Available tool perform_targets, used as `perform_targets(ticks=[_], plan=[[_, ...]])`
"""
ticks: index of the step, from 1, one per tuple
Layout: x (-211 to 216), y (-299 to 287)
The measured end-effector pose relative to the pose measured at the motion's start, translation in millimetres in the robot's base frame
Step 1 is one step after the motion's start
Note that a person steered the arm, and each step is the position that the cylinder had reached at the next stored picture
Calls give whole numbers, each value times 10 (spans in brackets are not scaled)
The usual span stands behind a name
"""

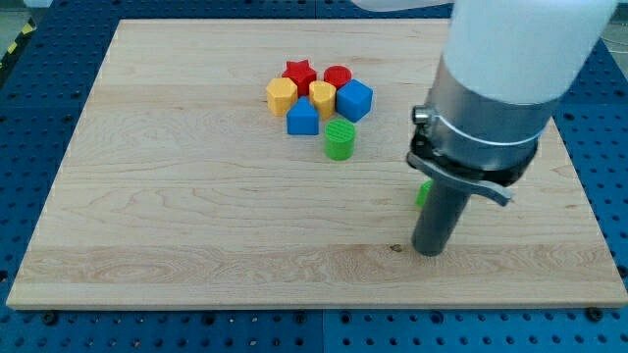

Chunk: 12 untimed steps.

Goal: Push the green star to the right side of the green circle

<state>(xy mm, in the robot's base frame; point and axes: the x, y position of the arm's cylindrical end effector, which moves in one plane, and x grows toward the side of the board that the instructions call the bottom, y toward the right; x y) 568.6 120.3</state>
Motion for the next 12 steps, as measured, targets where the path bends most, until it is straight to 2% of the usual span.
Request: perform_targets(ticks=[3,5,9,12], plan=[[-6,821],[-6,818],[-401,180],[-594,180]])
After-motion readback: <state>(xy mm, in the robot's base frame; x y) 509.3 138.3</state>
